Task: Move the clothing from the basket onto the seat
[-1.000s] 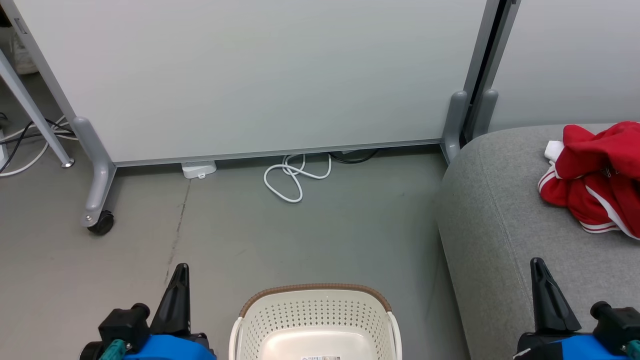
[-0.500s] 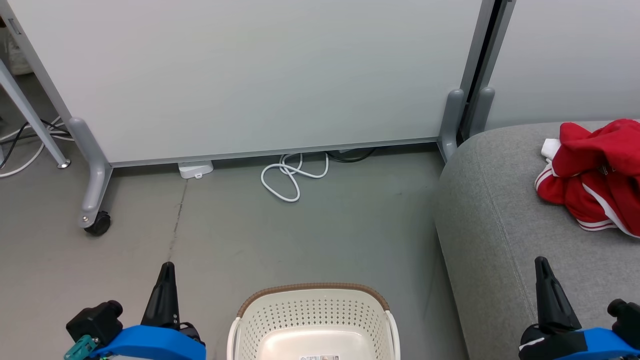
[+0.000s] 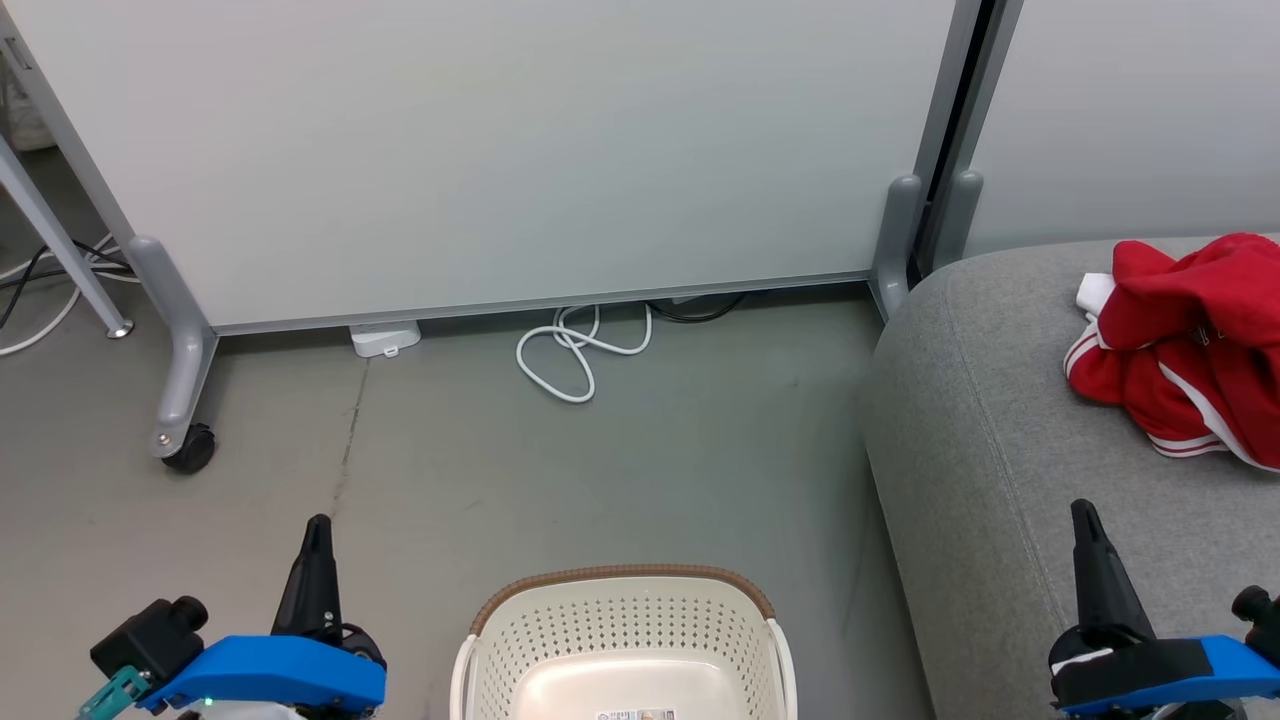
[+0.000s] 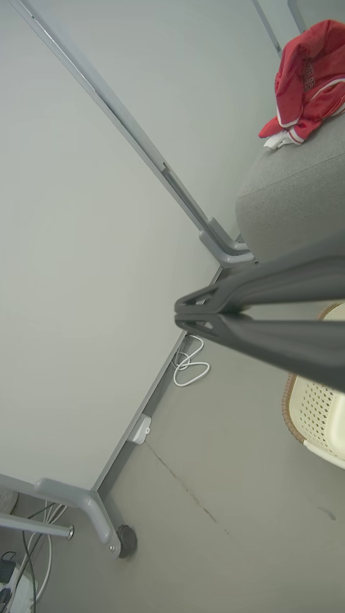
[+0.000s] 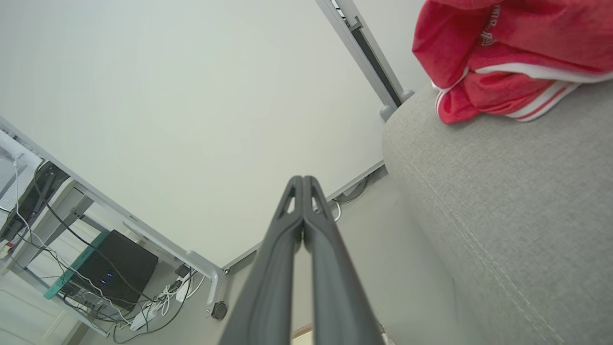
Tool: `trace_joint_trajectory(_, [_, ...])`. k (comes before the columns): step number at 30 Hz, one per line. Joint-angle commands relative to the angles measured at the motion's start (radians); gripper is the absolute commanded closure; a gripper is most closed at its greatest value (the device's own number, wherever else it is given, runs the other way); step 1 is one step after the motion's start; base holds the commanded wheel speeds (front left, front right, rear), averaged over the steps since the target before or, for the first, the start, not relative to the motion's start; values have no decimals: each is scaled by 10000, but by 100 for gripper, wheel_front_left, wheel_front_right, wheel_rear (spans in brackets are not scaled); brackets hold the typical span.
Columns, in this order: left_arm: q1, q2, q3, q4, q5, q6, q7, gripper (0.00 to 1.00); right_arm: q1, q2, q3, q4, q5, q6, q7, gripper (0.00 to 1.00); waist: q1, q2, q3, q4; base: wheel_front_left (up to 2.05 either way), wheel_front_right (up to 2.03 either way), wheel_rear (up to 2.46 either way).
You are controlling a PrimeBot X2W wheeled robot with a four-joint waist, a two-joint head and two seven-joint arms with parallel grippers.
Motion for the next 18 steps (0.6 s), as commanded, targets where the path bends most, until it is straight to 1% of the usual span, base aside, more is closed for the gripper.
trace_joint_trajectory(1, [-346,-6,153,-155,-336,-52,72,100,-276,-65,-30,-61,389,2,82,100,0,-1,3,-8,0,0,0])
trace_joint_trajectory(18, [-495,-160,587,-186,-2405,-217,625,100,-544,-80,-50,105,2669,3,639,100,0,-1,36,-103,0,0,0])
